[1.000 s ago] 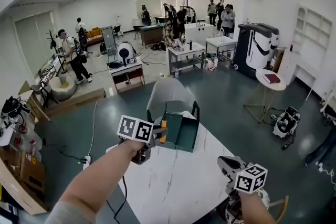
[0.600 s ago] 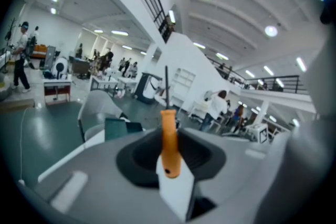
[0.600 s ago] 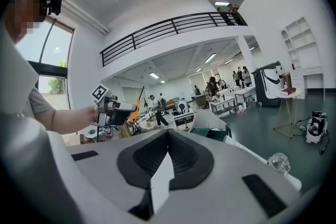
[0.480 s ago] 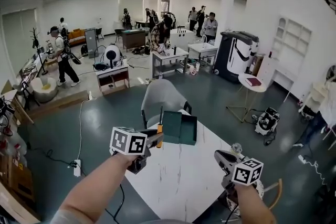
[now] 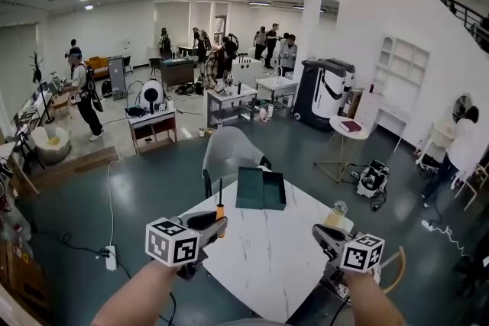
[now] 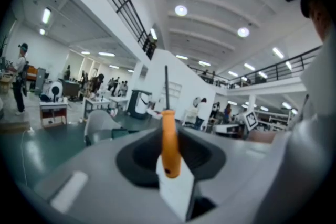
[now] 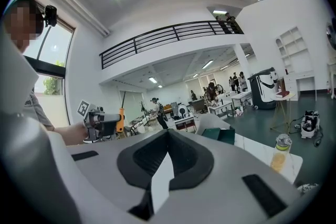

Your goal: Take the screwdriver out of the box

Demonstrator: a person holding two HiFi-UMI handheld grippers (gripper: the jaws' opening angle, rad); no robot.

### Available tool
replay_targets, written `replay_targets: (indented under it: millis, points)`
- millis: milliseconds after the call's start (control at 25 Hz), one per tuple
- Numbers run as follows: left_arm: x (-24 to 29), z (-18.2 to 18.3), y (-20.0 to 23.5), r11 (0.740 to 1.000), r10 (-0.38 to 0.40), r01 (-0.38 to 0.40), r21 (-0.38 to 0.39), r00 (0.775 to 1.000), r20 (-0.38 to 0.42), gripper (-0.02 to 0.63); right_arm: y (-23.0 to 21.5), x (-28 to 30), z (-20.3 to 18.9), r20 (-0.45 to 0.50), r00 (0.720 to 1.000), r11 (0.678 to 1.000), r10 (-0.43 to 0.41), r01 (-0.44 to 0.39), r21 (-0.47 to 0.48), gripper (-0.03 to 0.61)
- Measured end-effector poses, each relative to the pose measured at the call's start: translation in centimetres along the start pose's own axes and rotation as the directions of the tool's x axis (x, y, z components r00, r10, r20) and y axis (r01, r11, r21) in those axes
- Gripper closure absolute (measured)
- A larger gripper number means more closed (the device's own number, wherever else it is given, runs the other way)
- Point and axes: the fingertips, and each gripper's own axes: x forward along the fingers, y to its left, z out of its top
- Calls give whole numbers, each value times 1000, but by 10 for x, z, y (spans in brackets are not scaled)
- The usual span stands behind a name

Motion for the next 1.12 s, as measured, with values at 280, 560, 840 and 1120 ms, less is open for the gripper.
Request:
replay_targets:
  millis: [280,560,840,1120]
  points:
    - [-39,-12,-21,1000,5,-5,1,999,42,512,26,-18,7,30,999,999,34,-34,-13,571]
    - [-38,-17,-61,998,61,-59,-25,994,95,512,10,-63,20,44,995,995,89,-87,-48,571]
    - [-14,-23,-99,995,95,-91,-39,987,127,512,-31,-98,20,41,994,995,98,-97,-35,571]
    - [2,-17,-111,995,98,-97,-15,990,105,512,-49,-95,23,59,992,994,111,-110,-19,572]
